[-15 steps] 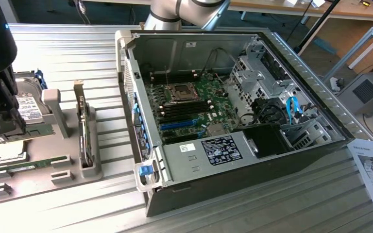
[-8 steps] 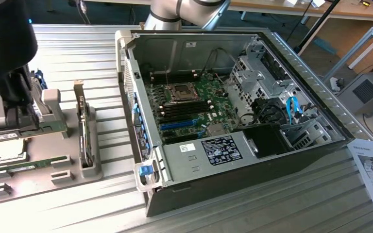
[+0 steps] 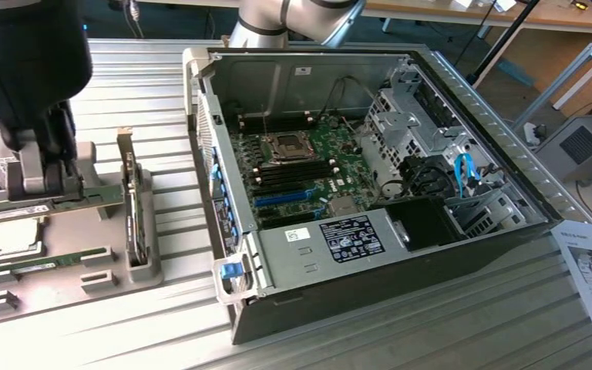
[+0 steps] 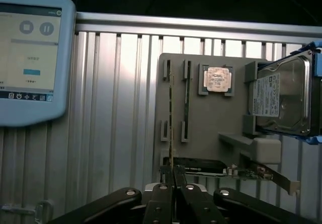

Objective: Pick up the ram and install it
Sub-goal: 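Pick up the ram and move it above insertion slot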

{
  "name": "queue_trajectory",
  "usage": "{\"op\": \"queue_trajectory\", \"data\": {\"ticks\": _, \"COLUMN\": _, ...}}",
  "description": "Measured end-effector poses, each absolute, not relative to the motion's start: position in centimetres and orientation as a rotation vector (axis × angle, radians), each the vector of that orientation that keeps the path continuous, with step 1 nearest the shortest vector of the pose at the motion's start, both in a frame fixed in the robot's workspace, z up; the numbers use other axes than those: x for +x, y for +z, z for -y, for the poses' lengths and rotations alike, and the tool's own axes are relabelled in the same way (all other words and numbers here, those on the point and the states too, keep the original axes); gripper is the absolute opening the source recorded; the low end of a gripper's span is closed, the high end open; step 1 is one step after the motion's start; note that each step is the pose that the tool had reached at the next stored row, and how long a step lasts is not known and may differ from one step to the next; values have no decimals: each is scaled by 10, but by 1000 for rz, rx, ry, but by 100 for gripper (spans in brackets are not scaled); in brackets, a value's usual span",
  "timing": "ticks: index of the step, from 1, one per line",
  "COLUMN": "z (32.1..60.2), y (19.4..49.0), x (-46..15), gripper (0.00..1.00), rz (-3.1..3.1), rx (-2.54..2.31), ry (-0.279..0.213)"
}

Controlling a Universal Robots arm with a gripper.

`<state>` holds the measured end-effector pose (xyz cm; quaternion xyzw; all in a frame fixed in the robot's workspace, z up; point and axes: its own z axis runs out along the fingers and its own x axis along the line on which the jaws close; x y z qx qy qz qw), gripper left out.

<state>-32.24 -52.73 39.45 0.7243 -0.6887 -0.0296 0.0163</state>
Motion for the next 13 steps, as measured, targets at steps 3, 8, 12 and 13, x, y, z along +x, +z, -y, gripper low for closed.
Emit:
{"op": "queue_trajectory", "data": {"ticks": 3, "z": 527, "y": 396, "x": -314, "gripper": 12, "rz": 2139, "rx": 2250, "ry": -96}}
{"op": "queue_trajectory", "data": {"ticks": 8, "z": 527, "y": 398, "x": -297, "gripper": 12, "rz": 2135, "rx": 2245, "ry": -107}}
{"op": "queue_trajectory", "data": {"ticks": 12, "z": 527, "y": 399, "x": -278, "gripper": 12, "rz": 2130, "rx": 2239, "ry": -118}}
{"op": "queue_trajectory", "data": {"ticks": 13, "z": 527, "y": 400, "x": -272, "gripper": 12, "rz": 2129, "rx": 2238, "ry": -121}}
